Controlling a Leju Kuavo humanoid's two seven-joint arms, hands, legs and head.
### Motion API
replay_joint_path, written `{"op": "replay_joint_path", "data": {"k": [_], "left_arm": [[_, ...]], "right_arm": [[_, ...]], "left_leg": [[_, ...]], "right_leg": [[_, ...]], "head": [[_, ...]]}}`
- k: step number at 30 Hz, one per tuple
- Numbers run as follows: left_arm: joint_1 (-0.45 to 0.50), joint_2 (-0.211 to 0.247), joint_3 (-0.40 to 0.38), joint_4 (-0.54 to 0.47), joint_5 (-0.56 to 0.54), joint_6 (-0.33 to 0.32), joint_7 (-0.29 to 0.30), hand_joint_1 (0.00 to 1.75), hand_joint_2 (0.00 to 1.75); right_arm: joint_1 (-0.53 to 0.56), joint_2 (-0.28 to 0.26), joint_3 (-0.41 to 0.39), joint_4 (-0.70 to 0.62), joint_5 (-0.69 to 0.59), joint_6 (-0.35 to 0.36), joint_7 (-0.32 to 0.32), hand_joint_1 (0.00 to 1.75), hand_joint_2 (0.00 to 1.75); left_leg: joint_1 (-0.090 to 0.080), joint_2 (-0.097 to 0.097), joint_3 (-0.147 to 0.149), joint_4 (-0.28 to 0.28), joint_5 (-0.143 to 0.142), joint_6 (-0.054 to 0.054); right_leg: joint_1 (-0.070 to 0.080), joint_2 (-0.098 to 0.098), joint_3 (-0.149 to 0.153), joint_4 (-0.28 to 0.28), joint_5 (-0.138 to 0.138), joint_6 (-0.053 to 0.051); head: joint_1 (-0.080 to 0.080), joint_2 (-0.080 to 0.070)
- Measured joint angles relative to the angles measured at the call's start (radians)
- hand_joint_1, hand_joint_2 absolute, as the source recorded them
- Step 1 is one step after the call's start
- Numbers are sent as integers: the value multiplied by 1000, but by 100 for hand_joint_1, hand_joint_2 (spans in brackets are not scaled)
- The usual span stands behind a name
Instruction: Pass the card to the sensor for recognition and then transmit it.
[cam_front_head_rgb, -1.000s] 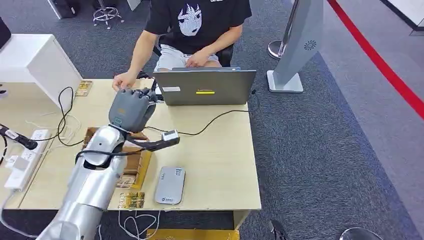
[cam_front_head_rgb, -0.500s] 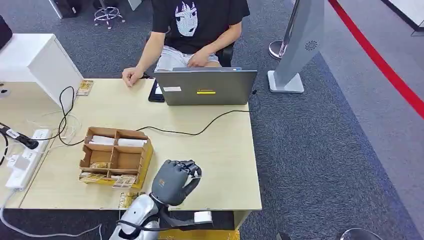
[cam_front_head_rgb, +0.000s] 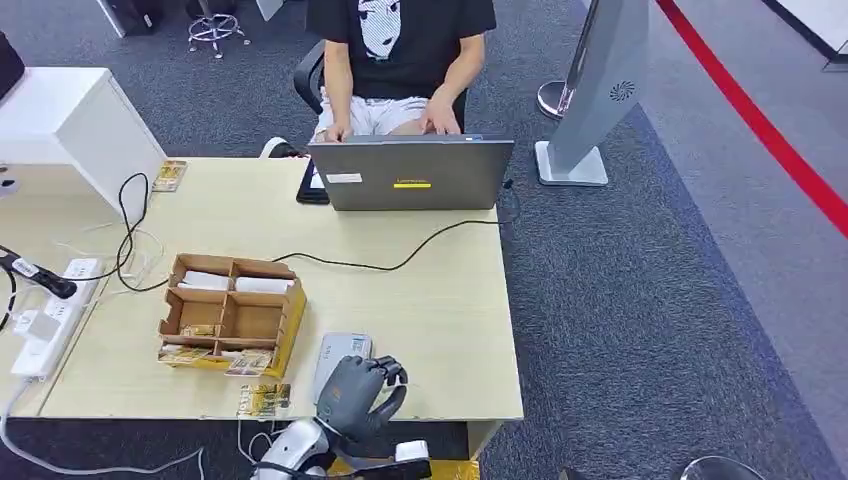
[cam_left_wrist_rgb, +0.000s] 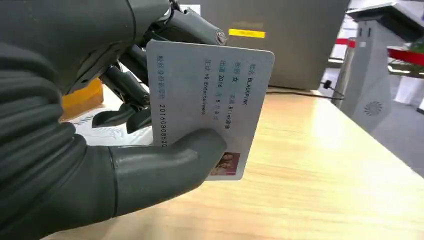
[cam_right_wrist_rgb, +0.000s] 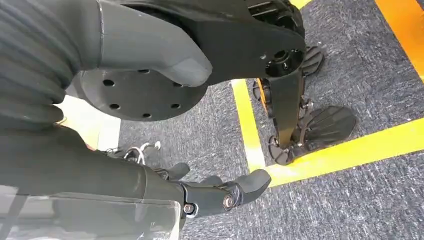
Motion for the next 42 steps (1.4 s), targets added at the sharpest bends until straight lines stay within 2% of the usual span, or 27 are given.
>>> {"op": "replay_joint_path", "data": {"k": [18, 25, 32, 42], "left_arm": [[-1, 10, 90, -15, -3, 6, -53, 175, 175], [20, 7, 92, -77, 11, 23, -90, 175, 175], [47, 8, 95, -154, 12, 23, -82, 175, 175], [55, 22, 136, -159, -2, 36, -59, 175, 175]], "right_arm": [[0, 0, -2, -2, 15, 2, 4, 0, 175], [0, 0, -3, -3, 17, 2, 4, 0, 175], [1, 0, -6, -4, 17, 2, 2, 0, 175], [1, 0, -7, -7, 17, 4, 1, 0, 175]], "left_leg": [[0, 0, 0, 0, 0, 0], [0, 0, 0, 0, 0, 0], [0, -1, 0, 0, 0, 0], [0, -1, 0, 0, 0, 0]], "right_leg": [[0, -1, 0, 0, 0, 0], [0, -1, 0, 0, 0, 0], [0, -1, 0, 0, 0, 0], [0, -1, 1, 0, 0, 0]], "head": [[0, 0], [0, 0], [0, 0], [0, 0]]}}
